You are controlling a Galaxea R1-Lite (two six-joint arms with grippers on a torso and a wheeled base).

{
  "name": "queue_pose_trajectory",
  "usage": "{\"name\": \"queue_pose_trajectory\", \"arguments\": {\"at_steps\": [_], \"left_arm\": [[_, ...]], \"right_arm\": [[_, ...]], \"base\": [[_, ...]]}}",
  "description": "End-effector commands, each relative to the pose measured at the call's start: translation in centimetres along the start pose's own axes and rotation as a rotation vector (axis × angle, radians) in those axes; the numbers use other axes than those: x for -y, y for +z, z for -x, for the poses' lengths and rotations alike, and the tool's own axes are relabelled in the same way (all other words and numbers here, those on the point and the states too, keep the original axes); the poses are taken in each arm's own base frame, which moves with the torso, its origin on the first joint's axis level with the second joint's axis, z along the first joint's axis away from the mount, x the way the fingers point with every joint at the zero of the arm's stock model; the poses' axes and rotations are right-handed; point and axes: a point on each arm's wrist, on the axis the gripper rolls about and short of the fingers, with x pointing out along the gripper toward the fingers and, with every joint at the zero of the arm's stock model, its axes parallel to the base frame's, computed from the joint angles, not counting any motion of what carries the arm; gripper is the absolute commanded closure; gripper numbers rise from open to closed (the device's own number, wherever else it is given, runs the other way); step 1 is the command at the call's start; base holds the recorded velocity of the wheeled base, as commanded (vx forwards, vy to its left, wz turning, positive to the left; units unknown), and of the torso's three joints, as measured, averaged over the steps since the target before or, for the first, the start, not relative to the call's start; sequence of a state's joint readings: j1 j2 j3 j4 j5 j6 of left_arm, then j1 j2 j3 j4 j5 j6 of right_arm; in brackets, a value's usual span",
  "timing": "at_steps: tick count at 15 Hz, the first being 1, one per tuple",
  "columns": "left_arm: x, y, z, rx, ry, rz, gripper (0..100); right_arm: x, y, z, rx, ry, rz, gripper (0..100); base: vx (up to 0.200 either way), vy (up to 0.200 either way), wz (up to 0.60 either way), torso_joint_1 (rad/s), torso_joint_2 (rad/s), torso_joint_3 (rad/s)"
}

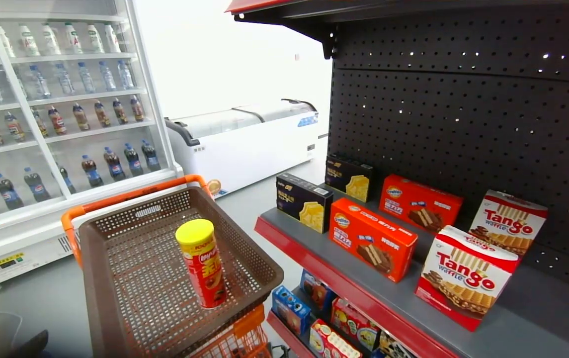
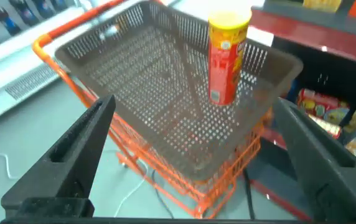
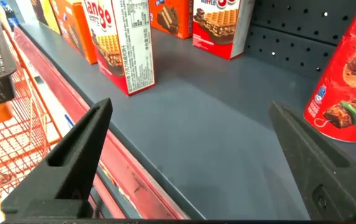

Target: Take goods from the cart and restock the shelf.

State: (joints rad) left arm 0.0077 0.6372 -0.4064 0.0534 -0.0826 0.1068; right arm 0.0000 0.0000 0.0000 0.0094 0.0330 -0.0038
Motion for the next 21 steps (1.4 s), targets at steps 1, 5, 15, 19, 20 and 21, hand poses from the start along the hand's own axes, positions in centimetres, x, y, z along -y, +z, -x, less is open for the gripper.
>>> {"name": "queue_pose_trajectory", "arguments": {"at_steps": [1, 5, 15, 19, 20, 21], "left_arm": [[-0.6, 0.5, -3.4, -0.144, -0.012, -0.003, 0], [-1.3, 0.7, -8.6, -0.191, -0.139, 0.013, 0], [-1.0, -1.6, -18.7, -0.229, -0.274, -0.009, 0], [0.2, -3.3, -22.0, -0.255, -0.327, -0.025, 0], [0.4, -3.6, -22.5, -0.255, -0.333, -0.027, 0], [0.5, -4.0, -23.4, -0.261, -0.34, -0.028, 0]], "right_arm": [[0.0, 0.0, 0.0, 0.0, 0.001, 0.001, 0], [0.0, 0.0, 0.0, -0.001, 0.001, 0.001, 0], [0.0, 0.0, 0.0, -0.001, 0.001, 0.001, 0], [0.0, 0.0, 0.0, -0.001, 0.001, 0.001, 0], [0.0, 0.0, 0.0, 0.0, 0.001, 0.001, 0], [0.0, 0.0, 0.0, 0.0, 0.001, 0.001, 0]], "base": [[0.0, 0.0, 0.0, 0.0, 0.0, 0.0], [0.0, 0.0, 0.0, 0.0, 0.0, 0.0], [0.0, 0.0, 0.0, 0.0, 0.0, 0.0], [0.0, 0.0, 0.0, 0.0, 0.0, 0.0], [0.0, 0.0, 0.0, 0.0, 0.0, 0.0], [0.0, 0.0, 0.0, 0.0, 0.0, 0.0]]}}
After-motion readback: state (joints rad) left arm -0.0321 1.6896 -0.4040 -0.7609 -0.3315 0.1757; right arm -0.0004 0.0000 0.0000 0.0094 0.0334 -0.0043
